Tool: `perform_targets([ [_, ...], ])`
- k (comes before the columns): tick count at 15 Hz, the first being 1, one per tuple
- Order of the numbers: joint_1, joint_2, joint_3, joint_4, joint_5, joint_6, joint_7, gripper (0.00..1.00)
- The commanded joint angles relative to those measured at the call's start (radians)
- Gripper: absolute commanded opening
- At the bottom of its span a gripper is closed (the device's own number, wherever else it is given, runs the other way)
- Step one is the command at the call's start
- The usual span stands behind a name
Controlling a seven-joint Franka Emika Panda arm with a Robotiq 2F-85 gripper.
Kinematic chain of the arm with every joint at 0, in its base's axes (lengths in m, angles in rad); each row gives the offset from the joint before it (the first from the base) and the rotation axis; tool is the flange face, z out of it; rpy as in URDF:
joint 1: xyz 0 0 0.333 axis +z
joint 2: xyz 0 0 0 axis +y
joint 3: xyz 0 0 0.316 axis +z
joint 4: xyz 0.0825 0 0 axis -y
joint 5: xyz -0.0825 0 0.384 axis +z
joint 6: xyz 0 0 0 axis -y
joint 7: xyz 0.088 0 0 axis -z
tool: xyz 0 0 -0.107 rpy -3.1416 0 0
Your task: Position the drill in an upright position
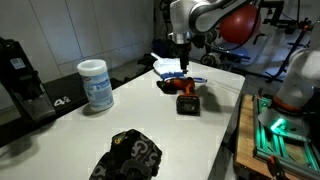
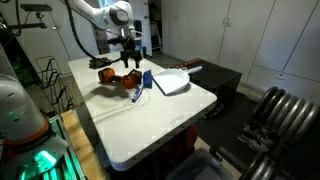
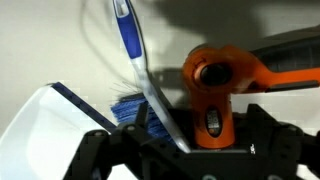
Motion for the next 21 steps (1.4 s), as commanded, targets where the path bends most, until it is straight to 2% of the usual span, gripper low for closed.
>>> perform_targets([
  [1, -0.018, 0.007, 0.003, -0.07, 0.083, 0.119, -0.123, 1.0],
  [4, -0.023, 0.036, 0.005, -0.091, 0.134, 0.172, -0.192, 1.0],
  [9, -0.022, 0.09, 0.005, -0.097, 0.128, 0.203, -0.221, 1.0],
  [14, -0.018, 0.115, 0.006, -0.099, 0.134, 0.222, -0.189, 0.97],
  [15, -0.02, 0.114, 0.004, -0.1, 0.14, 0.233, -0.176, 1.0],
  [21, -0.032, 0.11, -0.007, -0.103, 0.161, 0.289, -0.126, 1.0],
])
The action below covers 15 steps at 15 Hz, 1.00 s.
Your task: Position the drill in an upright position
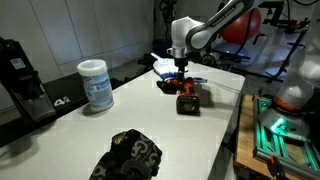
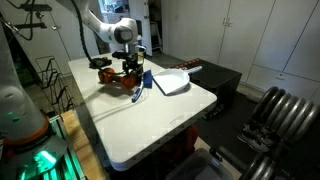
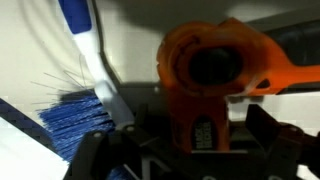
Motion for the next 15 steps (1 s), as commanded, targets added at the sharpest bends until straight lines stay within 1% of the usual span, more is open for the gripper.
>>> perform_targets([
  [1, -0.005, 0.01, -0.002, -0.014, 0.022, 0.02, 0.021, 1.0],
  [4, 0.002, 0.028, 0.003, -0.011, 0.021, -0.012, 0.028, 0.94],
  [7, 0.005, 0.043, 0.005, -0.008, 0.021, -0.023, 0.042, 0.82],
  [8, 0.008, 0.047, 0.004, -0.007, 0.019, -0.023, 0.05, 0.6],
  [9, 0.008, 0.05, 0.005, -0.008, 0.02, -0.026, 0.052, 0.57],
  [10, 0.015, 0.046, -0.001, -0.01, -0.004, -0.04, 0.082, 0.56],
  [12, 0.024, 0.021, -0.006, -0.014, -0.021, -0.078, 0.131, 0.41],
  [13, 0.035, 0.003, -0.014, -0.015, -0.058, -0.113, 0.185, 0.34],
  [15, 0.049, -0.021, -0.015, -0.011, -0.095, -0.205, 0.273, 0.29],
])
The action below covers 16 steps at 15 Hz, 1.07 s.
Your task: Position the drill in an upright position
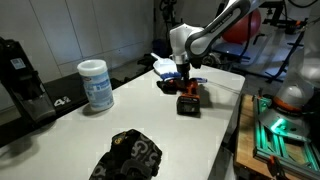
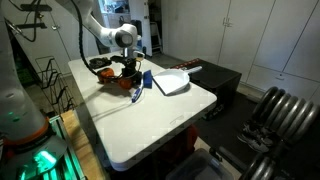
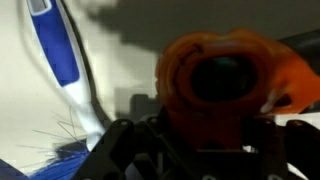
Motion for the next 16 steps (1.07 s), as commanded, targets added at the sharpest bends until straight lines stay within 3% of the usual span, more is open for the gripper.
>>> perform_targets([
  [1, 0.044, -0.072, -0.014, 0.0, -0.085, -0.181, 0.157, 0.27],
  [9, 0.088, -0.12, 0.01, 0.142, -0.316, -0.642, 0.384, 0.22],
  [16, 0.168, 0.038, 0.052, 0.358, -0.477, -1.057, 0.521, 0.19],
])
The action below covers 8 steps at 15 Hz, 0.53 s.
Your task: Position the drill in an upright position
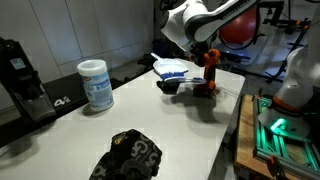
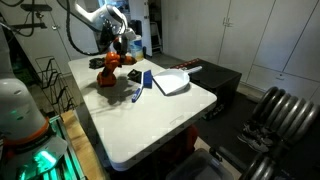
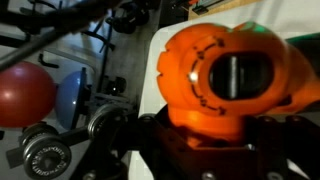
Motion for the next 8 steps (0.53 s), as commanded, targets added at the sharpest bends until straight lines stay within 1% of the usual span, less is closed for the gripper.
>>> perform_targets([
  [1, 0.053, 0.112, 0.019, 0.155, -0.078, -0.22, 0.053, 0.19],
  [4, 0.095, 0.191, 0.02, 0.23, -0.136, -0.318, 0.097, 0.19],
  [8, 0.144, 0.237, 0.026, 0.298, -0.234, -0.358, 0.116, 0.19],
])
